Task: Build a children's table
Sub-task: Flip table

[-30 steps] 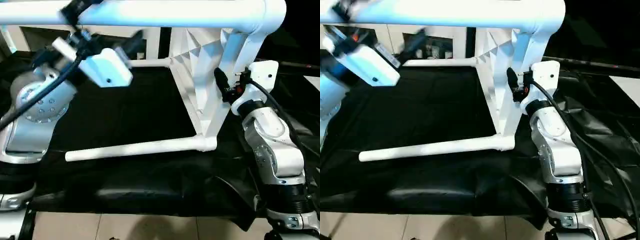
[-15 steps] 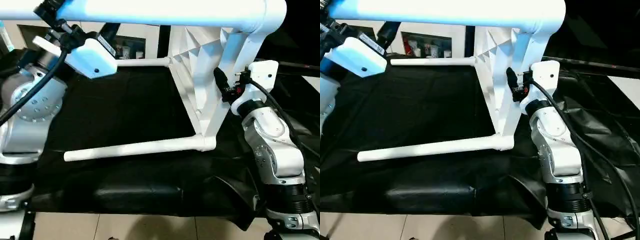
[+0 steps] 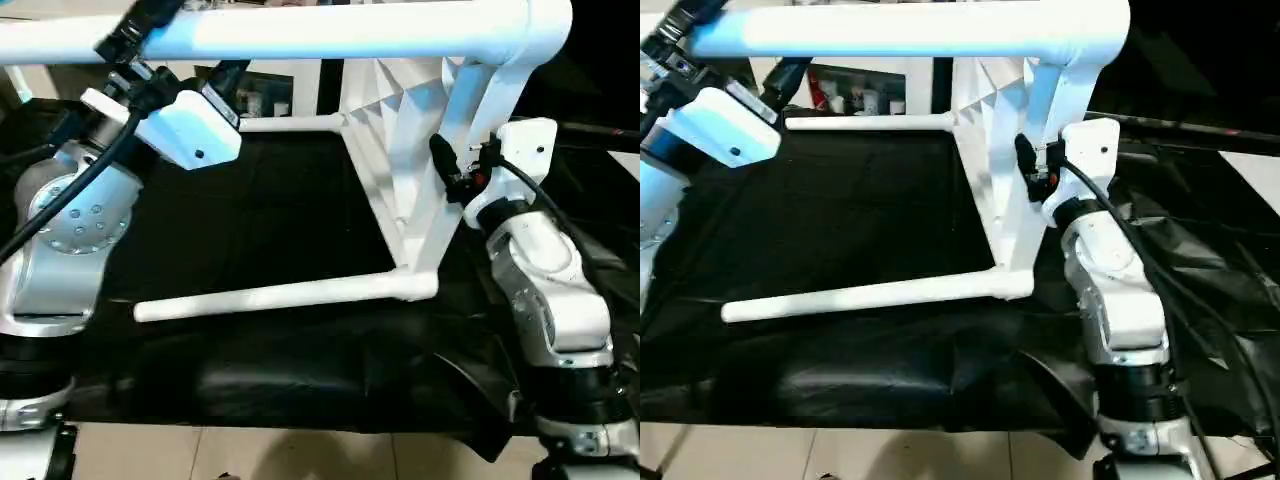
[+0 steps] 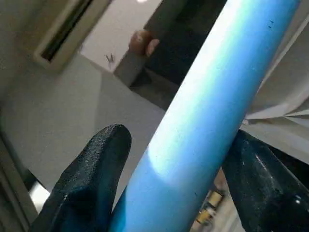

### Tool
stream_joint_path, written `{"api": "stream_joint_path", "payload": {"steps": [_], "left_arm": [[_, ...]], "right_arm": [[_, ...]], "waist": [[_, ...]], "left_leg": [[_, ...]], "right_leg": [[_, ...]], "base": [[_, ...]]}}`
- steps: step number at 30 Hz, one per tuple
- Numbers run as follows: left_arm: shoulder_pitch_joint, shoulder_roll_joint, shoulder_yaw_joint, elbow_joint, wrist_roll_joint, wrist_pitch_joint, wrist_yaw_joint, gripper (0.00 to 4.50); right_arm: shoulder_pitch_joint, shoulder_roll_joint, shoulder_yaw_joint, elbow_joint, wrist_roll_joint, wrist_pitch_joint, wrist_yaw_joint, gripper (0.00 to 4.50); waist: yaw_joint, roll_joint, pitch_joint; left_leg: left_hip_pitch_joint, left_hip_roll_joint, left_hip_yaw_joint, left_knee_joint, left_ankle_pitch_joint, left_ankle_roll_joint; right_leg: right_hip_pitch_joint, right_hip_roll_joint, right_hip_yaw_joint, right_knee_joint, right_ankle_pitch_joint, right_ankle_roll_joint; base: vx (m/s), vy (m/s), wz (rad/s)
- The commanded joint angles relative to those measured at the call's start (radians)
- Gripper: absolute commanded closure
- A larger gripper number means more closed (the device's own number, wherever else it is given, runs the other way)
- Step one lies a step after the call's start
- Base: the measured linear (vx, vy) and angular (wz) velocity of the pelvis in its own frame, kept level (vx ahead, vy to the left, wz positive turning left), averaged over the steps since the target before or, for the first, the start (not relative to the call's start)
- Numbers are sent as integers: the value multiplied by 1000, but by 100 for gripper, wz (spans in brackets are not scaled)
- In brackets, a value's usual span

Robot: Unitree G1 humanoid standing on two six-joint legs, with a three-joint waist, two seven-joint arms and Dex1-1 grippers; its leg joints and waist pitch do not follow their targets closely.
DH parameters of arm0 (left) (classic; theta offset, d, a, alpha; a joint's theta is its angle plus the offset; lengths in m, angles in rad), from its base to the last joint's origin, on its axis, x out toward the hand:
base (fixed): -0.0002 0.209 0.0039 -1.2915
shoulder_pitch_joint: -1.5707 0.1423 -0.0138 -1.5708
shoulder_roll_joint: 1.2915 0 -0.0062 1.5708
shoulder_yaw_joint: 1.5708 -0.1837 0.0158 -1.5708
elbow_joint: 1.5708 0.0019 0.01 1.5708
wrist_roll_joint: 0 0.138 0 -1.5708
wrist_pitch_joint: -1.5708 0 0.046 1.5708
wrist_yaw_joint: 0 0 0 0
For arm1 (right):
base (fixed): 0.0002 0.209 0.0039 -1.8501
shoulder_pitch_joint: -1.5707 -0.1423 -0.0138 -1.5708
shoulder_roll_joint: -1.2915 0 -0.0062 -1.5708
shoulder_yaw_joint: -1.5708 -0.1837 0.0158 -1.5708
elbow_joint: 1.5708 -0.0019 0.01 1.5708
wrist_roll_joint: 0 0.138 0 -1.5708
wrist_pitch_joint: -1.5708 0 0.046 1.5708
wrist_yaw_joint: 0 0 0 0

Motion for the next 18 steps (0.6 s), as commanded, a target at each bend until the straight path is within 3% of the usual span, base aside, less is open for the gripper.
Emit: {"api": "stream_joint_path", "payload": {"steps": [1, 3, 5, 9, 13, 17, 18], "left_arm": [[-18, -55, 47, -17, -137, 46, 37, 154], [-20, -63, 55, -16, -145, 58, 38, 155], [-44, -86, 100, -8, -184, 109, 55, 155], [-69, -123, 157, 1, -224, 164, 95, 155], [-103, -174, 237, 9, -277, 236, 148, 155], [-121, -214, 290, -2, -332, 285, 173, 155], [-121, -214, 290, -2, -332, 285, 173, 155]], "right_arm": [[-9, -37, 35, 38, -34, -16, 79, 255], [-15, -44, 36, 41, -38, -25, 87, 255], [-66, -99, 53, 58, -62, -103, 151, 255], [-131, -145, 60, 79, -74, -159, 203, 255], [-245, -186, 56, 116, -62, -202, 266, 255], [-382, -210, 57, 183, -22, -224, 341, 255], [-382, -210, 57, 183, -22, -224, 341, 255]], "waist": [[-2, 9, -48], [2, 8, -52], [4, 6, -55], [20, 4, -58], [28, 5, -55], [25, 1, -53], [23, 3, -53]], "left_leg": [[25, 46, -34, -83, -390, -81], [19, 46, -31, -79, -326, -64], [13, 44, -27, -74, -255, -45], [1, 37, -15, -56, -111, 22], [5, 39, -12, -53, -112, 41], [3, 42, -15, -54, -127, 35], [6, 43, -16, -54, -139, 31]], "right_leg": [[9, -57, 42, -84, -341, -92], [17, -57, 42, -76, -278, -106], [24, -56, 42, -67, -202, -127], [33, -56, 44, -50, -82, -164], [29, -56, 42, -51, -108, -180], [29, -53, 39, -51, -137, -178], [27, -52, 38, -51, -145, -181]], "base": [[0, 0, 0], [0, 0, 0], [0, 0, 0], [0, 0, 0], [0, 0, 0], [0, 0, 0], [0, 0, 0]]}}
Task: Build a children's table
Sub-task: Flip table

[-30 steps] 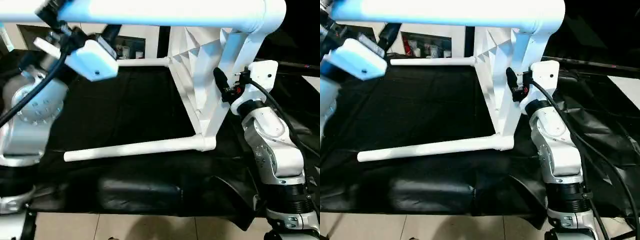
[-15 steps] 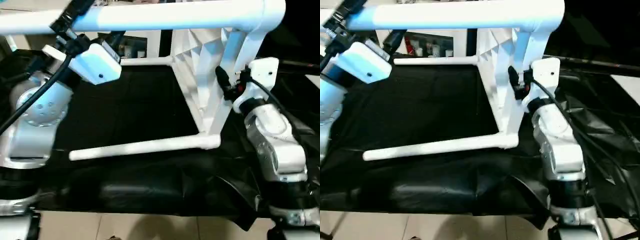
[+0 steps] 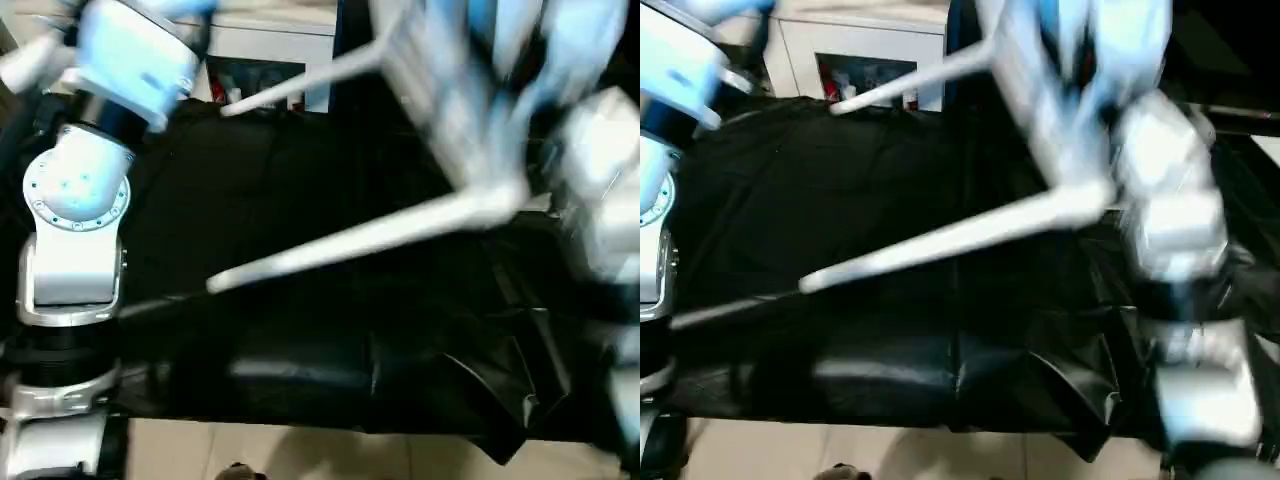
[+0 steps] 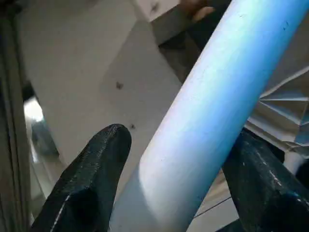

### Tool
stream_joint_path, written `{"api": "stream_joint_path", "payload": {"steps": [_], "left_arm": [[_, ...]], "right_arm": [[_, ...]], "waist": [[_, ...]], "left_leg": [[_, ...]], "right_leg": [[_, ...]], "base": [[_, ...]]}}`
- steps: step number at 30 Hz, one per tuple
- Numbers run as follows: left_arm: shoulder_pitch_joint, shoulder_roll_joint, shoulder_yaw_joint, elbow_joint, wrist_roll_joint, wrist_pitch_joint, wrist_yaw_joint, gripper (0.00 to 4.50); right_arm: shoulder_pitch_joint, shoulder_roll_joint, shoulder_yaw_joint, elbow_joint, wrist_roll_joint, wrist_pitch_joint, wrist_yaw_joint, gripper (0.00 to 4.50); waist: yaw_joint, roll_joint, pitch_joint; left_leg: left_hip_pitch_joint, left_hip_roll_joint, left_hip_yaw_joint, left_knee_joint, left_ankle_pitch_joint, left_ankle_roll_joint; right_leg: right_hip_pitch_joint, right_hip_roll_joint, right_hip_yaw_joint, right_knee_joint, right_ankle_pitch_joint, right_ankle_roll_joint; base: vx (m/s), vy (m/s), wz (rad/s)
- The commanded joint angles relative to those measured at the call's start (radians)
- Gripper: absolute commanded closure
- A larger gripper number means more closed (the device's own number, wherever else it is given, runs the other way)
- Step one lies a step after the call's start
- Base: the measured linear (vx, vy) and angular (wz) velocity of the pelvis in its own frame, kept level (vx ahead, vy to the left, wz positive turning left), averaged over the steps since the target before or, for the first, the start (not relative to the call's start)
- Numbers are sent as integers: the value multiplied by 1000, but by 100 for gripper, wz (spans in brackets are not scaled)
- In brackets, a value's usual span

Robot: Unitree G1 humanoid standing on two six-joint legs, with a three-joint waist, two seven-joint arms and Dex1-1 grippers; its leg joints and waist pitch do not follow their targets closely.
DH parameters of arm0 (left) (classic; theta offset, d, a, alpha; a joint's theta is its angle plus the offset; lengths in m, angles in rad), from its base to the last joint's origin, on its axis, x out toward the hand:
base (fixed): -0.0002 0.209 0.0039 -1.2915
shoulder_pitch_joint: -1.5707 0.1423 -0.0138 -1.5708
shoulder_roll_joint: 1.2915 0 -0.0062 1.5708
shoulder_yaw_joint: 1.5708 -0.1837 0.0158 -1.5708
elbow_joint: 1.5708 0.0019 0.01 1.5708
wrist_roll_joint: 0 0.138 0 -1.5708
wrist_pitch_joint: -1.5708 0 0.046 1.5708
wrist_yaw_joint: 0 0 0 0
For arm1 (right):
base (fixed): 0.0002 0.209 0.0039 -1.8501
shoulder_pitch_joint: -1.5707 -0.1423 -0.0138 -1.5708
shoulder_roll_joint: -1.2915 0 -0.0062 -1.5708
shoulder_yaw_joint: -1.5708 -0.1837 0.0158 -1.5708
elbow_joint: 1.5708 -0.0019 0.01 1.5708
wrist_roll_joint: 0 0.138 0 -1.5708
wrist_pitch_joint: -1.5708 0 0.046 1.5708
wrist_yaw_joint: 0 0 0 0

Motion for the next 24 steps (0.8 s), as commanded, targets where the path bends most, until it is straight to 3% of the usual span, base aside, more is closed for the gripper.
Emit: {"api": "stream_joint_path", "payload": {"steps": [1, 4, 6, 8, 12, 13, 19, 24], "left_arm": [[-54, -34, 148, 2, -122, 62, 138, 155], [-59, -31, 154, -9, -105, 71, 125, 155], [-59, -30, 153, -10, -103, 71, 123, 155], [-56, -13, 142, -22, -81, 80, 109, 155], [-52, -3, 133, -30, -72, 87, 103, 155], [-51, -2, 132, -33, -70, 89, 102, 155], [-44, -3, 129, -48, -67, 101, 110, 155], [-44, -8, 131, -56, -65, 116, 111, 157]], "right_arm": [[-1, -13, 58, 10, 47, -54, 181, 255], [-53, -36, 82, 51, 56, -61, 266, 190], [-56, -37, 85, 55, 54, -64, 272, 186], [-80, -49, 100, 90, 35, -97, 313, 159], [-101, -43, 102, 115, 32, -129, 343, 125], [-105, -41, 101, 119, 33, -137, 350, 96], [-107, -18, 85, 125, 47, -178, 348, 48], [-80, 23, 48, 79, 91, -210, 332, 7]], "waist": [[-3, -12, -70], [-3, -21, -68], [-2, -20, -69], [-2, -30, -69], [-4, -36, -70], [-4, -35, -69], [-5, -33, -67], [-4, -29, -69]], "left_leg": [[22, 43, -18, -58, -146, 27], [21, 44, -19, -55, -151, 22], [20, 45, -19, -55, -139, 27], [19, 46, -18, -52, -123, 31], [16, 45, -16, -48, -102, 45], [15, 45, -17, -49, -88, 51], [19, 48, -18, -49, -117, 47], [20, 48, -19, -49, -106, 44]], "right_leg": [[46, -50, 37, -67, -148, -169], [49, -52, 39, -64, -142, -167], [49, -53, 39, -63, -127, -170], [49, -55, 38, -61, -119, -175], [54, -55, 39, -55, -81, -187], [53, -56, 39, -55, -76, -191], [50, -54, 38, -58, -125, -194], [50, -53, 38, -54, -93, -196]], "base": [[0, 0, 0], [0, 0, 0], [0, 0, 0], [0, 0, 0], [0, 0, 0], [0, 0, 0], [0, 0, 0], [0, 0, 0]]}}
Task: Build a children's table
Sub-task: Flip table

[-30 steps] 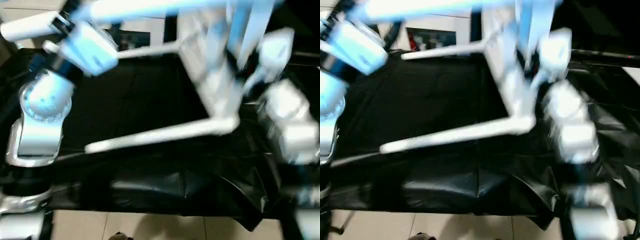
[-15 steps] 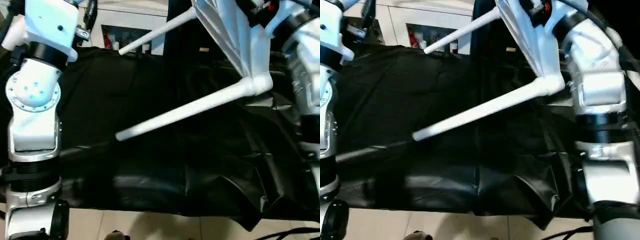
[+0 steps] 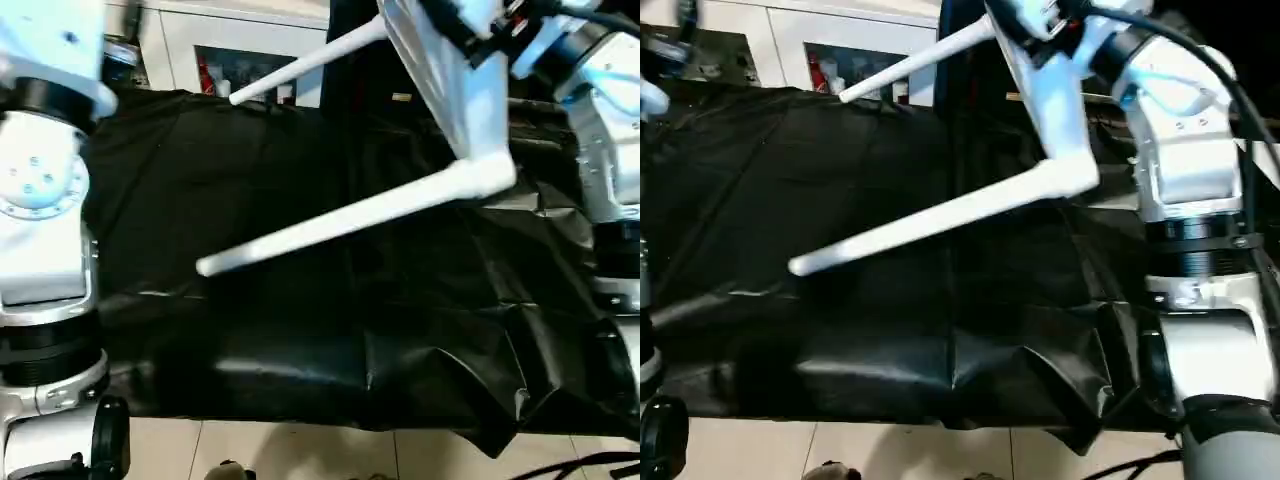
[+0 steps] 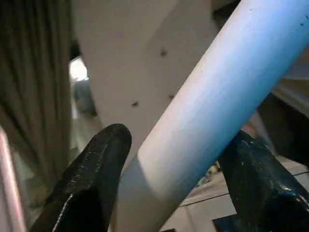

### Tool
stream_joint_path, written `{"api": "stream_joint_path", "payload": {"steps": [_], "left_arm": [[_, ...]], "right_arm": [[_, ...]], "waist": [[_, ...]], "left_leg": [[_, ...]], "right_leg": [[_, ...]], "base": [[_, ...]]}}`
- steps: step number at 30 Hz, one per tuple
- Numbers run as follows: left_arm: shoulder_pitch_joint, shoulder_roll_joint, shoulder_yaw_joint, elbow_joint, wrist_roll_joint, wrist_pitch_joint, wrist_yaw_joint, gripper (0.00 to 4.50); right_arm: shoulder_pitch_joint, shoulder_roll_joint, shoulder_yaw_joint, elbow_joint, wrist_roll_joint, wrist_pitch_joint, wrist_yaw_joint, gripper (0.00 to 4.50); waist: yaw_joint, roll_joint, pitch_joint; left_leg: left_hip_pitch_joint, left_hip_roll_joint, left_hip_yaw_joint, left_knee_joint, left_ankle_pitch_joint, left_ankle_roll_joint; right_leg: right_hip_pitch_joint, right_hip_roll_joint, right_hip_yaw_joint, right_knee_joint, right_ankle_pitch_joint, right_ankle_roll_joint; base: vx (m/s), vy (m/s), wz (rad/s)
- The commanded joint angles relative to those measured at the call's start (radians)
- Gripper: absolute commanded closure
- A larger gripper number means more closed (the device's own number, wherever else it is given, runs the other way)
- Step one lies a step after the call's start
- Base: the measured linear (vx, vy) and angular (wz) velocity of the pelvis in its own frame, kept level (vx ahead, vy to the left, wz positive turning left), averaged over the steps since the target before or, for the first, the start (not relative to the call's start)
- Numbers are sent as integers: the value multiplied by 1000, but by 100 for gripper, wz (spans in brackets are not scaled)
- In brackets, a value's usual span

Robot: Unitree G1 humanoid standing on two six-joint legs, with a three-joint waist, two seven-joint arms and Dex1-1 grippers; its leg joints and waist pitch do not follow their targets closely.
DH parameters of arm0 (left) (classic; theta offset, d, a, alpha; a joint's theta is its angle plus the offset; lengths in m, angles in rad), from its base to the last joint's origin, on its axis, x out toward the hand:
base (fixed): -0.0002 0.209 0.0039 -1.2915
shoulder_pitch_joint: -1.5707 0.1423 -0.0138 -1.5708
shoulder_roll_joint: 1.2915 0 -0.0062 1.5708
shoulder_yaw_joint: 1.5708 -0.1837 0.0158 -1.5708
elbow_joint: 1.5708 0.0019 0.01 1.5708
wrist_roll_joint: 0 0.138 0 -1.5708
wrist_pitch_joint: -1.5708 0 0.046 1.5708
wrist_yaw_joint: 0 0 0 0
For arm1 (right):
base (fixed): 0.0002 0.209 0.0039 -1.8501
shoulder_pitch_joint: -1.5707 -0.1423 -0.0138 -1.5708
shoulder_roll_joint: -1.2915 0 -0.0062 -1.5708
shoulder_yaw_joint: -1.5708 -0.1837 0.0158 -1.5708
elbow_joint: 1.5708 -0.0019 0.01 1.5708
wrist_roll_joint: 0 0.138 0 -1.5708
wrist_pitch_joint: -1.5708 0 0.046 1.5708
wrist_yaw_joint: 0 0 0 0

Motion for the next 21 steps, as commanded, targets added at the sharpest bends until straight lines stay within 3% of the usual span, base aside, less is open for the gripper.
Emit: {"api": "stream_joint_path", "payload": {"steps": [1, 8, 15, 20, 21], "left_arm": [[-32, -38, 12, -38, -64, 1, 31, 158], [-39, -35, 1, -38, -69, 21, 29, 168], [-41, -33, -25, -43, -68, 32, 10, 176], [-38, -22, -37, -49, -65, 31, -3, 184], [-36, -15, -45, -52, -61, 24, -12, 213]], "right_arm": [[26, 28, 2, -32, 21, -59, 0, 3], [52, 63, -23, -73, 44, -136, -8, 0], [90, 73, -12, -118, 100, -128, 54, 0], [102, 73, -5, -134, 100, -115, 57, 0], [108, 74, -4, -140, 98, -113, 52, 0]], "waist": [[1, -4, -79], [4, 2, -81], [2, 1, -81], [3, 4, -81], [4, 2, -80]], "left_leg": [[23, 47, -19, -56, -106, 41], [26, 46, -21, -58, -114, 31], [22, 45, -23, -59, -112, 35], [24, 46, -23, -59, -124, 27], [26, 47, -22, -59, -130, 27]], "right_leg": [[48, -55, 39, -57, -93, -195], [49, -52, 39, -55, -72, -193], [54, -52, 38, -54, -61, -194], [51, -53, 37, -57, -77, -207], [49, -53, 37, -59, -84, -203]], "base": [[0, 0, 0], [0, 0, 0], [0, 0, 0], [0, 0, 0], [0, 0, 0]]}}
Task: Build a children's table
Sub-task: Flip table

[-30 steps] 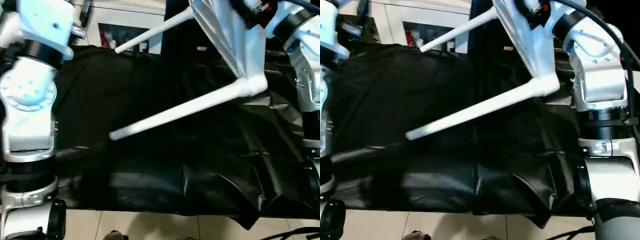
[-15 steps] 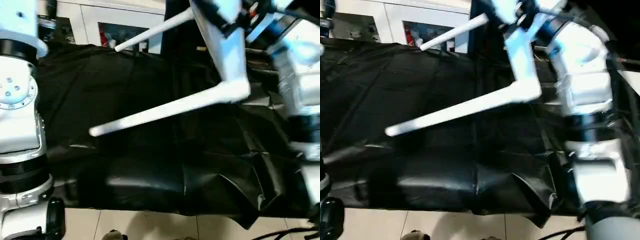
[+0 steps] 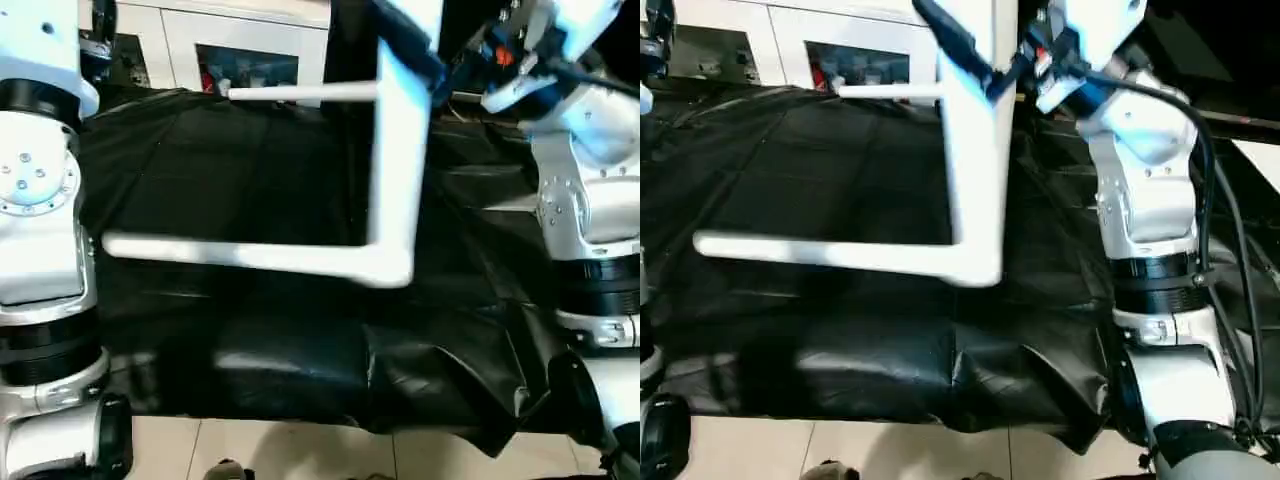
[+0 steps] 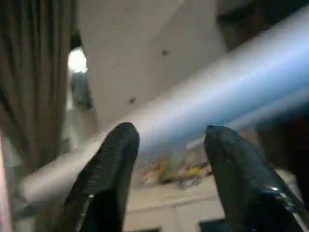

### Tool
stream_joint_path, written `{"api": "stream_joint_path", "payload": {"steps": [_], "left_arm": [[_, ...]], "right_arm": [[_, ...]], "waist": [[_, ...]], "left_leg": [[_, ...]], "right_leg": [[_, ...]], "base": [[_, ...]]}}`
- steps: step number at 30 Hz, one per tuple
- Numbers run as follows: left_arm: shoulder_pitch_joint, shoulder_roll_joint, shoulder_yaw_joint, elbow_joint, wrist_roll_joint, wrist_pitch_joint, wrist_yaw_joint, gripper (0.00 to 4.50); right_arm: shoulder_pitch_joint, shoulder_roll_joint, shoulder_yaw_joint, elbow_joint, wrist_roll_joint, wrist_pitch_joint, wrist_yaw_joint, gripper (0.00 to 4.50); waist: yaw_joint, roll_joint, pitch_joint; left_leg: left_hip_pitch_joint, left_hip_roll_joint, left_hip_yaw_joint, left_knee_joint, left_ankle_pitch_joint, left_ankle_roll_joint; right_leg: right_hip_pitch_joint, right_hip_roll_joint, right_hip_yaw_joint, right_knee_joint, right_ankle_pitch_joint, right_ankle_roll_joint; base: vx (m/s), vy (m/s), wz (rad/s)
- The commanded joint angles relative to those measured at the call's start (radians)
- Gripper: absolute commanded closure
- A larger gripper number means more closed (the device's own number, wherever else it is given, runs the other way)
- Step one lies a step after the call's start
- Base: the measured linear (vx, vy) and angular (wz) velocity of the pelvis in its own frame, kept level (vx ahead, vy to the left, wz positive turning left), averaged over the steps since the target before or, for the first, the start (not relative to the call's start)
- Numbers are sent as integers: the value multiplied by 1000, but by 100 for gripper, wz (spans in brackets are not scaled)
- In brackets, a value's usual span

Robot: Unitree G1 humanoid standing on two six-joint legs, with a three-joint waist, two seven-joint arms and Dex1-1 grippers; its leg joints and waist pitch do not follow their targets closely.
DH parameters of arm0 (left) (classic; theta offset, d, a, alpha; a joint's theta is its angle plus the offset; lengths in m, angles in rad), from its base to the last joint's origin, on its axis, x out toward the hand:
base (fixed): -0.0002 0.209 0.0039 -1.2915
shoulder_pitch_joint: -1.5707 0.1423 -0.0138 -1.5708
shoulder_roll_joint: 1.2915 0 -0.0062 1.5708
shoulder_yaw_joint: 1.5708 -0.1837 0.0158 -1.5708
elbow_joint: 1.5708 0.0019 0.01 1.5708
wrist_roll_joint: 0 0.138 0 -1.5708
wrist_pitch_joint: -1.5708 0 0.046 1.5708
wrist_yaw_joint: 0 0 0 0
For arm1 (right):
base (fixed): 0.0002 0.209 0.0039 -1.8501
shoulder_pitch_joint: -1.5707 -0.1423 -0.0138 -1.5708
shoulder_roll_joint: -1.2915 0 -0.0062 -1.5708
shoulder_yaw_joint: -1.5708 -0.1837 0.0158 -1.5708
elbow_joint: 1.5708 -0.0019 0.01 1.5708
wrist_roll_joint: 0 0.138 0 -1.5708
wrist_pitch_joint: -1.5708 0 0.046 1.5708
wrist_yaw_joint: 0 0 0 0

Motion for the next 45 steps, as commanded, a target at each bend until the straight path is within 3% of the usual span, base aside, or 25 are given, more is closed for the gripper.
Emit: {"api": "stream_joint_path", "payload": {"steps": [1, 6, 7, 11, 12, 13, 15, 16, 17, 19, 21, 22, 23, 24, 28, 33, 34, 36, 39, 40, 42, 45], "left_arm": [[-14, 13, -24, -28, -5, -16, -25, 213], [4, 61, -69, -37, -7, -81, -103, 259], [17, 80, -90, -46, -15, -117, -137, 271], [34, 106, -110, -53, -31, -152, -171, 305], [36, 111, -110, -52, -27, -156, -169, 305], [37, 113, -107, -50, -30, -163, -170, 305], [33, 111, -96, -36, -38, -161, -165, 305], [30, 107, -89, -29, -48, -158, -167, 305], [28, 105, -83, -23, -64, -156, -170, 305], [29, 102, -76, -18, -89, -153, -175, 305], [33, 103, -72, -13, -98, -151, -175, 290], [34, 104, -69, -8, -105, -147, -176, 280], [34, 105, -69, -5, -107, -147, -177, 261], [33, 111, -73, 0, -107, -148, -184, 261], [31, 125, -95, 13, -97, -154, -196, 220], [34, 122, -101, 21, -101, -158, -191, 183], [34, 122, -101, 21, -101, -158, -191, 183], [44, 122, -103, 19, -101, -161, -193, 183], [55, 123, -106, 13, -102, -159, -192, 183], [57, 125, -108, 12, -104, -156, -196, 183], [59, 128, -111, 10, -107, -153, -202, 183], [81, 140, -112, -6, -113, -149, -221, 183]], "right_arm": [[10, -1, -4, -36, 1, 14, -14, 0], [89, 23, -11, -112, 0, 50, -71, 0], [125, 37, -11, -147, -1, 66, -97, 0], [205, 61, -6, -226, 4, 98, -136, 0], [220, 64, -4, -242, 2, 100, -144, 0], [239, 70, -8, -262, 5, 106, -159, 0], [275, 89, -27, -295, 19, 108, -196, 0], [291, 100, -37, -307, 32, 112, -212, 0], [311, 111, -45, -320, 40, 118, -229, 0], [358, 133, -55, -352, 80, 152, -248, 0], [402, 138, -52, -376, 91, 162, -246, 0], [430, 136, -42, -392, 94, 175, -240, 0], [436, 133, -37, -396, 91, 179, -238, 0], [436, 130, -30, -403, 91, 192, -236, 0], [402, 118, -16, -408, 85, 217, -220, 0], [327, 92, -19, -380, 88, 231, -201, 0], [327, 92, -19, -380, 88, 231, -201, 0], [282, 75, -21, -355, 85, 237, -184, 0], [221, 57, -21, -311, 93, 246, -148, 0], [208, 51, -17, -300, 95, 244, -132, 0], [197, 46, -16, -292, 100, 246, -121, 0], [148, 32, -9, -254, 113, 249, -73, 0]], "waist": [[0, 9, -76], [3, 13, -74], [3, 19, -74], [3, 22, -77], [4, 31, -77], [1, 28, -75], [-2, 32, -70], [-2, 32, -70], [-3, 37, -68], [-4, 35, -68], [-2, 37, -69], [-5, 44, -69], [-4, 42, -69], [-5, 48, -69], [-16, 45, -66], [-27, 43, -68], [-27, 46, -68], [-27, 35, -70], [-25, 37, -72], [-24, 30, -76], [-18, 33, -76], [-14, 30, -75]], "left_leg": [[25, 45, -22, -64, -141, 20], [32, 47, -24, -70, -185, -21], [33, 47, -26, -72, -197, -32], [34, 46, -28, -76, -217, -59], [35, 46, -30, -76, -220, -64], [34, 46, -29, -78, -227, -65], [39, 44, -31, -83, -307, -83], [39, 44, -31, -83, -307, -83], [44, 43, -34, -86, -358, -94], [44, 43, -36, -86, -373, -96], [48, 45, -38, -88, -393, -99], [47, 44, -39, -90, -394, -101], [47, 44, -38, -89, -396, -100], [48, 42, -39, -90, -406, -101], [45, 39, -42, -90, -433, -97], [42, 39, -42, -85, -406, -85], [42, 40, -41, -85, -398, -83], [40, 41, -41, -85, -376, -77], [40, 42, -36, -83, -343, -70], [40, 43, -33, -81, -314, -66], [38, 43, -30, -78, -266, -56], [36, 44, -29, -79, -249, -51]], "right_leg": [[49, -54, 38, -59, -101, -195], [42, -53, 39, -64, -147, -160], [42, -53, 39, -65, -153, -155], [43, -51, 39, -62, -126, -138], [43, -52, 39, -60, -120, -139], [42, -51, 39, -62, -123, -136], [39, -52, 40, -73, -213, -120], [39, -52, 40, -73, -213, -120], [35, -54, 41, -79, -283, -110], [34, -53, 40, -82, -299, -103], [30, -52, 41, -83, -297, -96], [33, -50, 40, -83, -277, -98], [32, -50, 40, -83, -274, -97], [33, -50, 40, -83, -282, -99], [34, -54, 40, -92, -374, -82], [34, -55, 40, -92, -388, -87], [33, -54, 41, -92, -374, -91], [37, -54, 40, -85, -349, -103], [35, -55, 43, -83, -304, -120], [37, -53, 42, -79, -261, -126], [38, -53, 43, -72, -192, -141], [41, -54, 41, -69, -182, -147]], "base": [[0, 0, 0], [0, 0, 0], [0, 0, 0], [0, 0, 0], [0, 0, 0], [0, 0, 0], [0, 0, 0], [0, 0, 0], [0, 0, 0], [0, 0, 0], [0, 0, 0], [0, 0, 0], [0, 0, 0], [0, 0, 0], [0, 0, 0], [0, 0, 0], [0, 0, 0], [0, 0, 0], [0, 0, 0], [0, 0, 0], [0, 0, 0], [0, 0, 0]]}}
